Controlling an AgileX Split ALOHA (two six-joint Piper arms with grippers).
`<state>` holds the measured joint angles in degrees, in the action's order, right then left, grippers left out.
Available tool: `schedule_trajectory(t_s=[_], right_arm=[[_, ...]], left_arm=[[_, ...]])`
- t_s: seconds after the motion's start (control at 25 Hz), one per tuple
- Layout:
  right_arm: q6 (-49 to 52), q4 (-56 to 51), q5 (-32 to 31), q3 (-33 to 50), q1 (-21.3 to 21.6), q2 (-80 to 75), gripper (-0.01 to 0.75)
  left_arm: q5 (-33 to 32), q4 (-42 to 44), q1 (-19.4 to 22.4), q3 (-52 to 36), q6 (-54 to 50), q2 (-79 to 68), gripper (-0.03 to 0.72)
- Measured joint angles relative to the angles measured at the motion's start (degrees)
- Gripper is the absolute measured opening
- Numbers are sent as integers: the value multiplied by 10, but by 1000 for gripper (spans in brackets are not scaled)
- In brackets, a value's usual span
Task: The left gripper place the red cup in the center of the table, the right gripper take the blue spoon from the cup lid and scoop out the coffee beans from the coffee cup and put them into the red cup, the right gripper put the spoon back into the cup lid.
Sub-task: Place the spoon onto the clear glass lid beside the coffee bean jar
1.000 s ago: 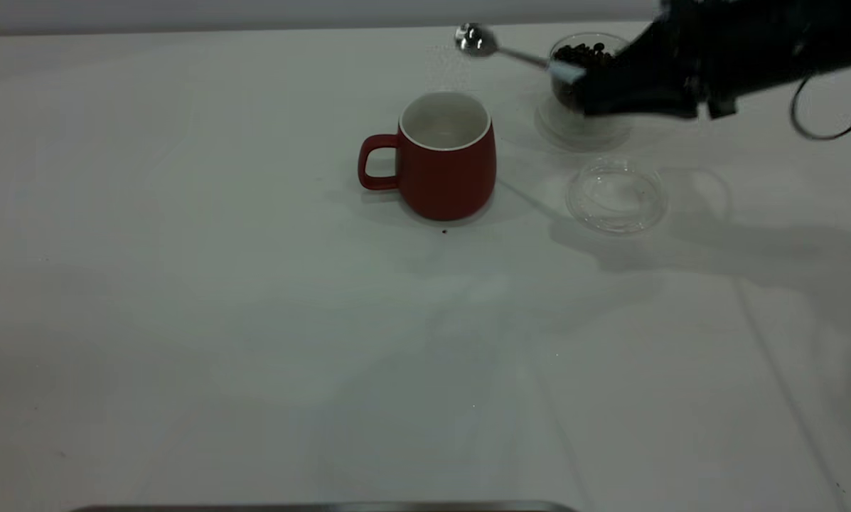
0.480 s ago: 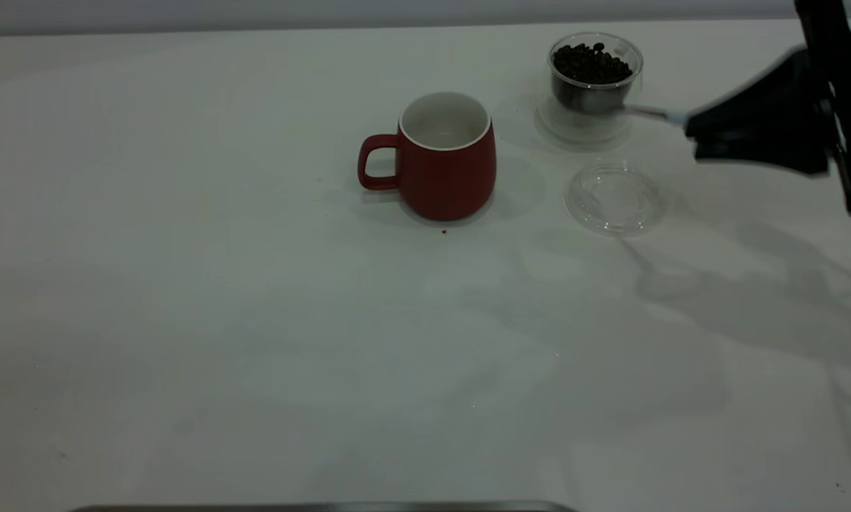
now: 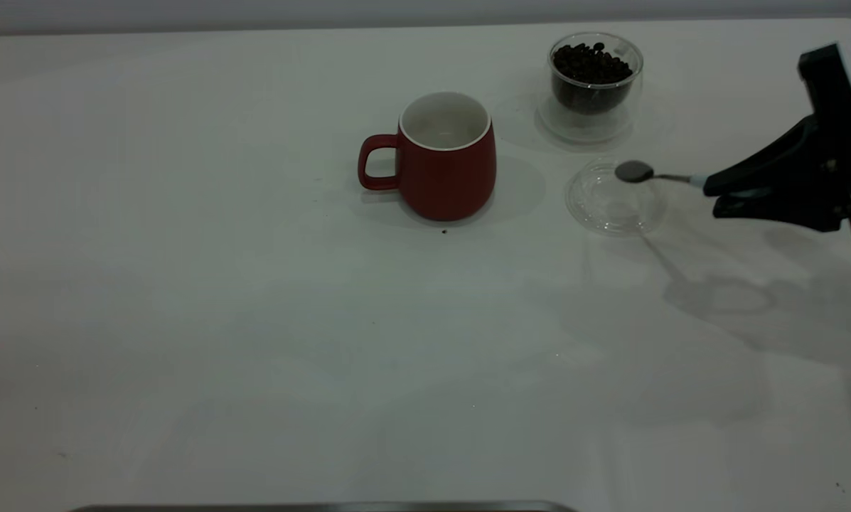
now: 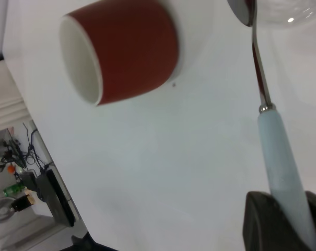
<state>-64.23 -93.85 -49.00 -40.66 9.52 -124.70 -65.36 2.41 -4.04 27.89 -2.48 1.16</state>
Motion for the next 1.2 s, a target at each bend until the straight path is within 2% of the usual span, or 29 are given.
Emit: schedule_trajectory(t_s=[0.68, 1.2], right_arm=[[-26, -23, -29, -110, 0, -132, 113], [-59, -57, -28, -119, -7, -134, 113]], left_arm=[[0, 0, 0, 0, 0, 0, 587], [0, 0, 0, 0, 2, 0, 587]])
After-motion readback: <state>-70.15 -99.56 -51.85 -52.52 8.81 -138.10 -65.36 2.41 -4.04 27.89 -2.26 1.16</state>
